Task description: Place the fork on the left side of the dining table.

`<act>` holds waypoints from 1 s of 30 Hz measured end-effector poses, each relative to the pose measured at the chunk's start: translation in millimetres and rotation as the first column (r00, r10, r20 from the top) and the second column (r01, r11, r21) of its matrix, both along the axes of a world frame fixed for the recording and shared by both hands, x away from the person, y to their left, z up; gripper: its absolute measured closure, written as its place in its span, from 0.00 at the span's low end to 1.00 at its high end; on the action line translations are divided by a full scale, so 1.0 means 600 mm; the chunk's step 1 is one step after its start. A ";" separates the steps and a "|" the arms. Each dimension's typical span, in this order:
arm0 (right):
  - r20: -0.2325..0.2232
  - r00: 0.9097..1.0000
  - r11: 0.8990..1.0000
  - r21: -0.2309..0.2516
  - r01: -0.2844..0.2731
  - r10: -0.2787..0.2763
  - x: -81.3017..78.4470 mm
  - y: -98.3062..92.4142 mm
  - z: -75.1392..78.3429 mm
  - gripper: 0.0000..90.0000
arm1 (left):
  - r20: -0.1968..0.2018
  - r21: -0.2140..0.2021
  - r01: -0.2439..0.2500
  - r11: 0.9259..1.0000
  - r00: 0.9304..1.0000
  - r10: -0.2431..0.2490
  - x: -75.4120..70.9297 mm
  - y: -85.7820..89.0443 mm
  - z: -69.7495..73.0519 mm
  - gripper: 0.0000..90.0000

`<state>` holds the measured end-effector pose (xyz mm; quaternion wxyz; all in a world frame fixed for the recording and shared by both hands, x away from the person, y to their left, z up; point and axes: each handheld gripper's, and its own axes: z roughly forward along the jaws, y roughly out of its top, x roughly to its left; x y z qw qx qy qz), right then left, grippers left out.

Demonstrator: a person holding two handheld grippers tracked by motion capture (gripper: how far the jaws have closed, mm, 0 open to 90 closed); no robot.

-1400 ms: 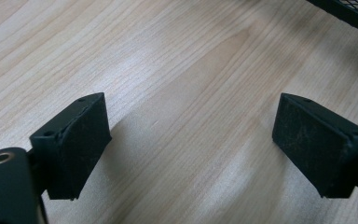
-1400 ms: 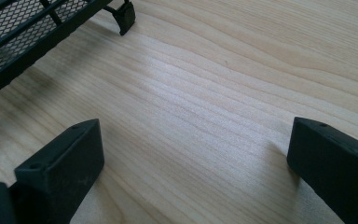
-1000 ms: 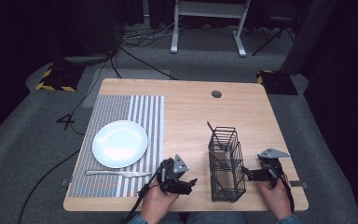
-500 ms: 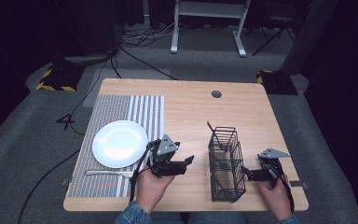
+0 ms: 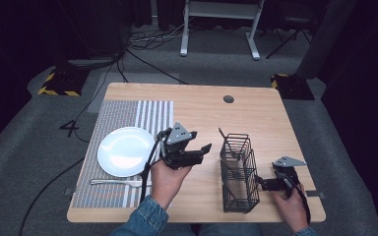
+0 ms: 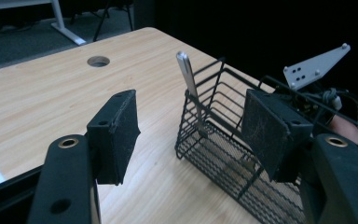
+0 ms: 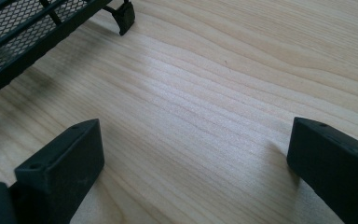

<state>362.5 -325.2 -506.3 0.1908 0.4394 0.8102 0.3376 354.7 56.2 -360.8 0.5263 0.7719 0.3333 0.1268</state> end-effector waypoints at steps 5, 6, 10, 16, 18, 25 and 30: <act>0.000 1.000 1.000 0.000 0.000 0.000 0.000 0.000 0.000 0.04 | -0.002 0.008 0.017 1.000 1.000 -0.017 0.025 -0.019 0.009 0.42; 0.001 1.000 1.000 0.000 0.000 0.000 0.000 0.000 0.000 0.04 | -0.002 0.018 0.022 1.000 1.000 -0.022 0.033 -0.030 0.010 0.43; -0.001 1.000 1.000 0.000 0.003 -0.003 -0.001 0.000 0.000 0.04 | -0.014 0.029 0.026 0.999 1.000 -0.025 0.047 -0.044 0.009 0.44; -0.001 1.000 1.000 0.000 0.004 -0.004 -0.001 0.000 0.000 0.04 | -0.048 0.032 0.032 0.999 0.998 -0.031 0.072 -0.063 -0.006 0.49; -0.001 1.000 1.000 0.000 0.004 -0.004 -0.001 0.000 0.000 0.04 | -0.056 0.033 0.035 0.999 0.998 -0.034 0.079 -0.069 -0.011 0.52; -0.001 1.000 1.000 0.000 0.004 -0.004 -0.001 0.000 0.000 0.04 | -0.059 0.029 0.028 0.999 0.998 -0.026 0.091 -0.081 -0.022 0.60; -0.001 1.000 1.000 0.000 0.003 -0.003 -0.001 0.000 0.000 0.04 | -0.082 0.011 0.039 0.999 0.996 -0.038 0.096 -0.085 -0.031 0.74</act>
